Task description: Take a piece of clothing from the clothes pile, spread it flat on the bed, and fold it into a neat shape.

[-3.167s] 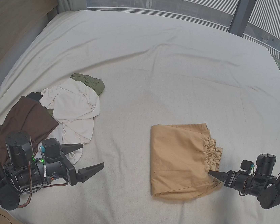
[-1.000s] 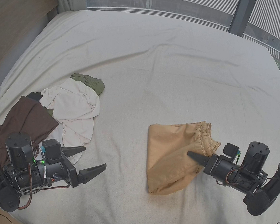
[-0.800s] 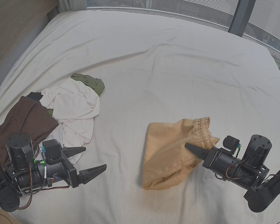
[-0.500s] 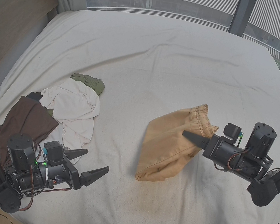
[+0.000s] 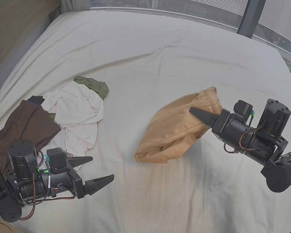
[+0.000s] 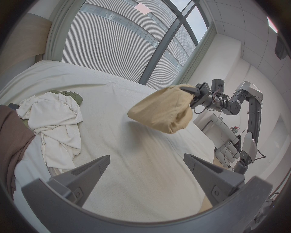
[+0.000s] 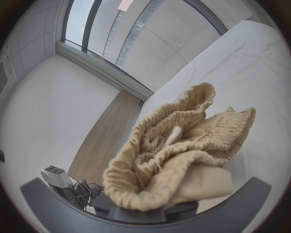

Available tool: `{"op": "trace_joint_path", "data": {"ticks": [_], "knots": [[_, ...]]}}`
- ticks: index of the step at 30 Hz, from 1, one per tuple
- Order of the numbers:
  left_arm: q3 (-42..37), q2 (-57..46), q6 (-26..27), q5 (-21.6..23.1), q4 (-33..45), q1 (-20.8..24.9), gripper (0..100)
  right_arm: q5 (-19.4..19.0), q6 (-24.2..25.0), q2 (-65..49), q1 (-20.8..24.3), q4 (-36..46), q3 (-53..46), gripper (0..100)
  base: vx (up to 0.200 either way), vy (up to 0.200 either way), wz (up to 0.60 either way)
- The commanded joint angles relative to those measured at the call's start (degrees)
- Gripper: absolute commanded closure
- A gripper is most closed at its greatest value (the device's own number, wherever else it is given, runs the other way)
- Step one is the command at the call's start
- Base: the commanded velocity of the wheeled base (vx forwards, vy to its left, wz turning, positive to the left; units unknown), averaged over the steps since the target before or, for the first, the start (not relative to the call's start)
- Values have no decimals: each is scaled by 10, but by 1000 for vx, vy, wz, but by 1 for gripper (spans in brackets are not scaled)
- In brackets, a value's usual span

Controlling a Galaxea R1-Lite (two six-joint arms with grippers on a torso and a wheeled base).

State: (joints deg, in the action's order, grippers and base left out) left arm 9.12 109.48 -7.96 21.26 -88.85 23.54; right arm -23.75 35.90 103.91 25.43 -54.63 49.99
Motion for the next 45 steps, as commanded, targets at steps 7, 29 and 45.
{"op": "trace_joint_path", "data": {"ticks": [7,29,45], "knots": [[0,1,0,0,0,4,0,-17,19,24,-6,44,99,100,0,0,0],[0,1,-9,-1,0,5,0,-31,33,233,-26,148,437,100,0,0,0],[-1,1,-13,-1,0,6,0,-50,28,392,-59,88,456,100,0,0,0]]}}
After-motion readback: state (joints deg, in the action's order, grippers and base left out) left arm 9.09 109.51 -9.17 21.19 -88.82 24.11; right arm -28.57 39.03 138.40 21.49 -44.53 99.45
